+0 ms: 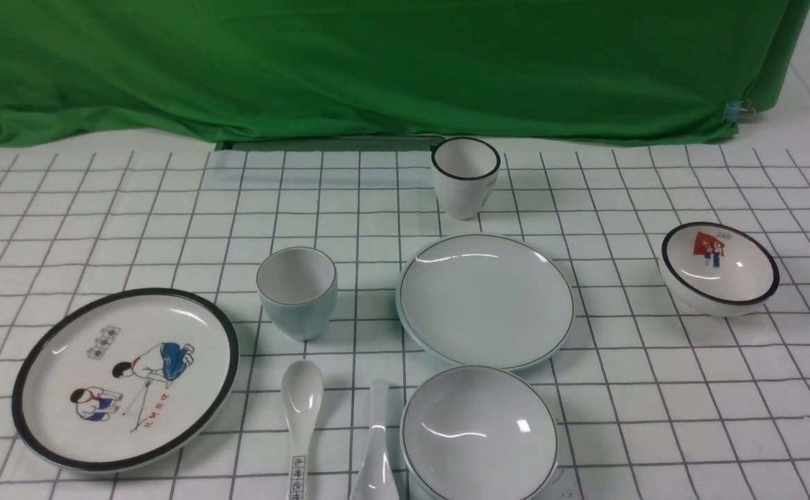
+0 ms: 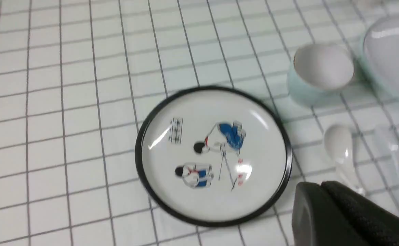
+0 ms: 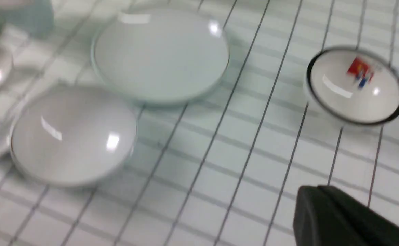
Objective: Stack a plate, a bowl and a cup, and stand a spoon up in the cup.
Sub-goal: Use the right arm to grab a blue rice bowl
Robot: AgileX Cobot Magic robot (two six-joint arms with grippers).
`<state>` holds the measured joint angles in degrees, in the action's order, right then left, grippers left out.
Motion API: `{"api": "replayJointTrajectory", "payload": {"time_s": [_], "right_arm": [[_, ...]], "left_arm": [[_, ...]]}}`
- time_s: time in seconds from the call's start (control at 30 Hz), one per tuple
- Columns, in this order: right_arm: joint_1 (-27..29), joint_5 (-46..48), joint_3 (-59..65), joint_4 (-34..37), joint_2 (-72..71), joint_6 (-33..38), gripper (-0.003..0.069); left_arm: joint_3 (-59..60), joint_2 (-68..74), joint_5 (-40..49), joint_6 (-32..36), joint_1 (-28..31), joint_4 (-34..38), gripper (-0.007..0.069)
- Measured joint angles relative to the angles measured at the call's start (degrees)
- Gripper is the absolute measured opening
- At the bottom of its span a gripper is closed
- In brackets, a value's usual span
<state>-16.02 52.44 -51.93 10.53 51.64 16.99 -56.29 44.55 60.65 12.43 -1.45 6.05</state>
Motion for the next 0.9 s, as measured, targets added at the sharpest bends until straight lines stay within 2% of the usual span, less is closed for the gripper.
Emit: {"api": "replayJointTrajectory", "payload": {"time_s": [0.07, 0.2, 0.23, 0.33, 0.43, 0.57, 0.6, 0.63, 0.67, 0.7, 0.8, 0.9], "right_arm": [[-2.52, 4.00, -2.67, -0.20, 5.09, 1.36, 0.0013], [-10.39, 5.24, -3.50, -0.26, 11.43, 1.99, 0.0013], [-10.80, 5.24, -3.48, -0.26, 11.74, 1.99, 0.0013], [-16.62, 3.79, -3.55, -1.27, 16.24, -0.83, 0.0013], [-20.27, 0.32, -3.60, -3.20, 21.58, -5.68, 0.0055], [-21.48, -3.30, -3.60, -3.98, 27.21, -9.49, 0.0248], [-21.55, -5.04, -3.60, -4.10, 29.51, -11.05, 0.0369], [-21.55, -5.28, -3.60, -4.15, 29.77, -11.40, 0.0383], [-21.55, -7.04, -3.60, -4.20, 31.72, -12.65, 0.0470], [-21.55, -8.69, -3.60, -4.24, 32.78, -13.45, 0.0520], [-21.55, -13.05, -3.61, -4.24, 35.34, -15.57, 0.0555], [-21.55, -16.80, -3.61, -4.24, 37.82, -16.61, 0.0528]], "left_arm": [[-0.92, 2.96, 2.58, 0.00, -6.12, -3.01, -0.0028], [-1.05, 7.30, 3.51, -0.06, -13.41, -3.35, -0.0028], [-1.05, 7.49, 3.57, -0.06, -13.67, -3.35, -0.0028], [-1.05, 10.13, 3.18, -0.06, -16.47, -3.10, -0.0028], [-1.05, 12.40, 1.58, -0.06, -17.30, -3.04, -0.0028], [-1.05, 13.88, 0.27, -0.06, -17.35, -3.04, -0.0028], [-1.05, 14.28, 0.20, -0.06, -17.35, -3.04, -0.0028], [-1.05, 14.28, 0.14, -0.06, -17.35, -3.04, -0.0028], [-1.05, 14.40, 0.03, -0.06, -17.35, -3.04, -0.0028], [-1.05, 14.40, -0.04, -0.06, -17.35, -3.04, -0.0028], [-1.05, 14.40, -0.24, -0.06, -17.35, -3.04, -0.0028], [-1.05, 14.40, -0.24, 0.04, -17.35, -3.04, -0.0028]]}}
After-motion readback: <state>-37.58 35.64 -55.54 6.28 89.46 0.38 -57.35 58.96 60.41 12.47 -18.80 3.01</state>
